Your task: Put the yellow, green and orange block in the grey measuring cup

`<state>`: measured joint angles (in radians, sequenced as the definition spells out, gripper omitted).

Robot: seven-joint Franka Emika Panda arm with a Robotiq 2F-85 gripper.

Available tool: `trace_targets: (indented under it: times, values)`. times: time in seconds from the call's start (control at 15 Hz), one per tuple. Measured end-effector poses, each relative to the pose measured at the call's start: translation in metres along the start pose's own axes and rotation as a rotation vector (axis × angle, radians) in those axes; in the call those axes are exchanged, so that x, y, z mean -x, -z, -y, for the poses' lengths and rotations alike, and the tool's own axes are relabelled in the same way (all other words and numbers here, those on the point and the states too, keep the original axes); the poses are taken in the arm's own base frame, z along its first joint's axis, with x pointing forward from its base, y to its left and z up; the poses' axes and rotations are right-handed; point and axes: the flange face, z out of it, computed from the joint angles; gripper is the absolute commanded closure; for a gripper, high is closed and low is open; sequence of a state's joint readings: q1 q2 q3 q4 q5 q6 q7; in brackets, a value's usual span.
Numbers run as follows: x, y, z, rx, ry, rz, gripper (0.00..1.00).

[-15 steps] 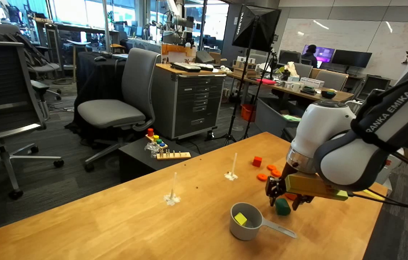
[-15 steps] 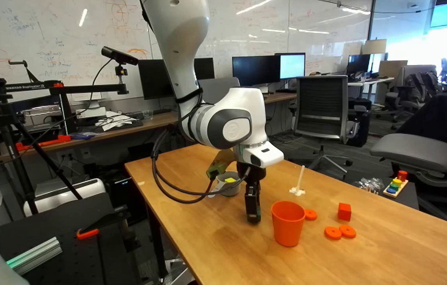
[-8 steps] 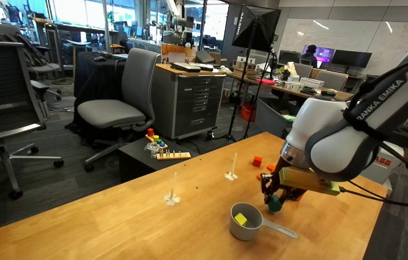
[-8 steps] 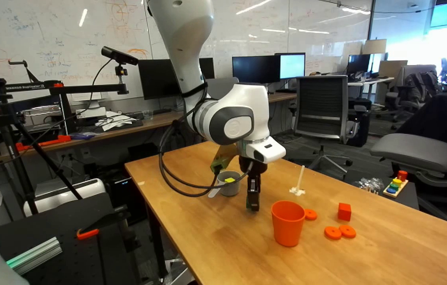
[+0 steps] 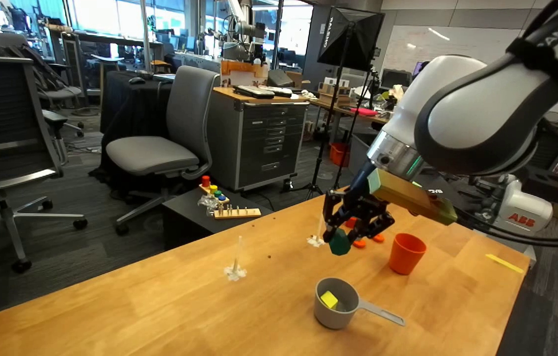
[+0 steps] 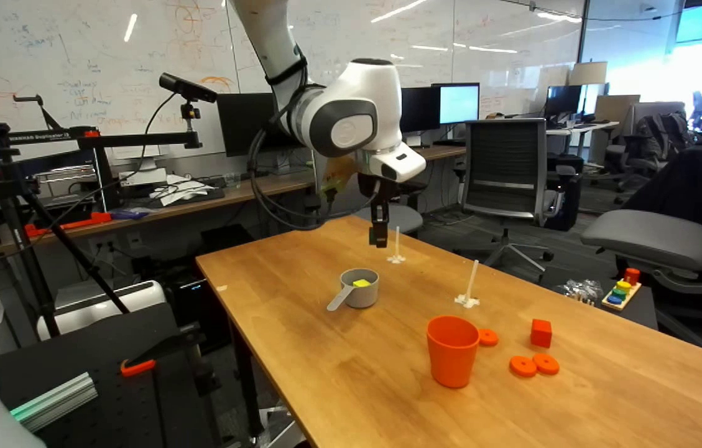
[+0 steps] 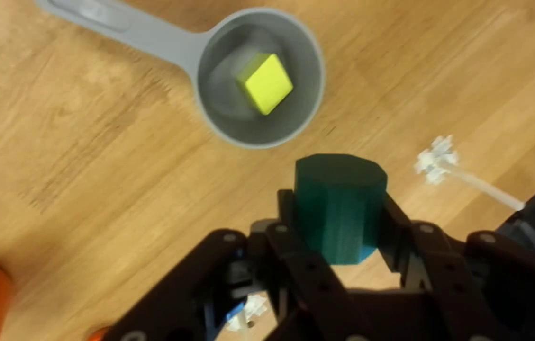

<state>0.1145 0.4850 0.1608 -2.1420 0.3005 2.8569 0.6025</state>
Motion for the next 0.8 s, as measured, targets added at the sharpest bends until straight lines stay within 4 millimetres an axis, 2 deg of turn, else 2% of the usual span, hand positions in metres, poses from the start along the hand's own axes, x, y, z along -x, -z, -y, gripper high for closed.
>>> trace_targets:
  times: [0.13,0.27,0.47,0.73,0.8]
  values:
    - [0.016,0.008,0.016,-0.027,0.015,0.033,0.83]
    - [0.028,0.005,0.02,-0.034,0.017,0.07,0.83]
    - [0.036,-0.005,0.012,-0.019,0.013,0.108,0.83]
    - [0.035,-0.025,-0.013,0.027,-0.007,0.134,0.83]
    - [0.033,-0.031,-0.019,0.037,-0.013,0.137,0.33]
